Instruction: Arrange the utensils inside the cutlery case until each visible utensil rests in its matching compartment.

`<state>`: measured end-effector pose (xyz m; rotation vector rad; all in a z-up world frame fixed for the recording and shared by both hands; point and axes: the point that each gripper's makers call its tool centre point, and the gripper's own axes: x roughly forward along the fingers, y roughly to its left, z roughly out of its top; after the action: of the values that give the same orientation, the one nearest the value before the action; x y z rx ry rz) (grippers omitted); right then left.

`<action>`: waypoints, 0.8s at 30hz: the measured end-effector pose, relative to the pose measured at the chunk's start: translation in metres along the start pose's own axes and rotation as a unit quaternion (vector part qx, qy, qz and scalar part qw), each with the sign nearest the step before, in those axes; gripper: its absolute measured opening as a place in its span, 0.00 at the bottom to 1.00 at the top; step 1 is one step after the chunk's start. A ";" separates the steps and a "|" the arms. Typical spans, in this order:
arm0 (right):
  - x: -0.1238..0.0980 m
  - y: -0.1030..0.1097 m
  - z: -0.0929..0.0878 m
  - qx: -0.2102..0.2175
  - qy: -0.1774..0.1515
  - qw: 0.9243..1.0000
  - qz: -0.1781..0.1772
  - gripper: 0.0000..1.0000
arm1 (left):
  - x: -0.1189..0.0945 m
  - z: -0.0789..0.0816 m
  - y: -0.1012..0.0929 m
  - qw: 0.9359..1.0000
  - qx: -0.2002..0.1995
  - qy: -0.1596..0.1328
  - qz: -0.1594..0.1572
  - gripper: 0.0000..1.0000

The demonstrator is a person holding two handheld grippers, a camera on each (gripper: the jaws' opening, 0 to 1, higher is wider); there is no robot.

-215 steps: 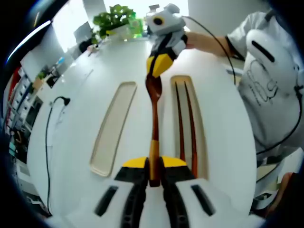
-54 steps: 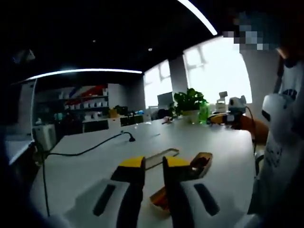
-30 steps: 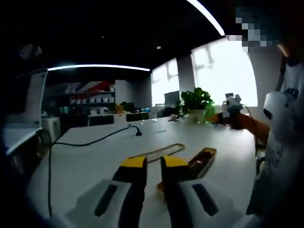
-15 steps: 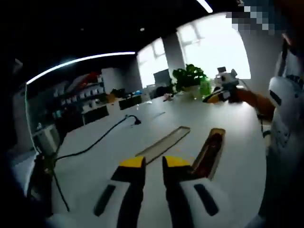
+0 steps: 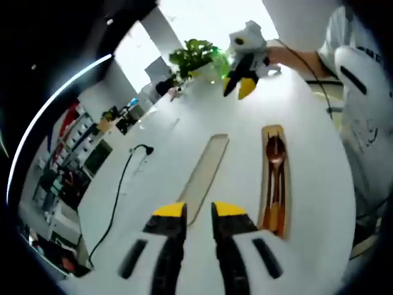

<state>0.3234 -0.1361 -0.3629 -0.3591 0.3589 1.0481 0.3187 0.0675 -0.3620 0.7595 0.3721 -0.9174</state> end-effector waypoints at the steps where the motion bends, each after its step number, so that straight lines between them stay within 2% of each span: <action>1: 0.002 0.000 0.000 -0.005 0.005 1.000 0.004 0.25 | 0.002 0.000 0.002 1.000 0.001 0.006 -0.004 0.18; 4: 0.007 -0.003 -0.002 -0.014 0.028 0.999 0.012 0.26 | 0.011 -0.006 0.005 0.999 0.012 0.036 -0.021 0.21; 6: 0.010 -0.003 -0.003 -0.013 0.041 0.999 0.019 0.25 | 0.017 -0.009 0.002 0.998 0.003 0.051 -0.041 0.23; 9: 0.016 -0.005 -0.006 -0.038 0.058 0.997 0.022 0.27 | 0.028 -0.009 0.004 0.997 0.011 0.058 -0.050 0.32; 13: 0.026 -0.011 -0.017 -0.064 0.081 0.994 0.025 0.30 | 0.039 -0.012 0.002 0.996 0.019 0.072 -0.056 0.37; 17: 0.034 -0.015 -0.034 -0.055 0.096 0.994 0.023 0.33 | 0.048 -0.011 -0.011 0.996 0.002 0.059 -0.064 0.44; 19: 0.036 -0.018 -0.040 -0.093 0.107 0.990 0.014 0.32 | 0.055 -0.017 -0.016 0.995 0.003 0.069 -0.071 0.48; 21: 0.039 -0.015 -0.042 -0.094 0.112 0.989 0.015 0.32 | 0.061 -0.022 -0.009 0.993 0.011 0.083 -0.078 0.49; 24: 0.044 -0.011 -0.043 -0.097 0.118 0.988 0.022 0.35 | 0.069 -0.023 -0.016 0.992 0.016 0.092 -0.082 0.52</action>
<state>0.3480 -0.1265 -0.4193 -0.6553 0.4806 1.0897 0.3449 0.0388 -0.4255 0.8557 0.5891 -1.0120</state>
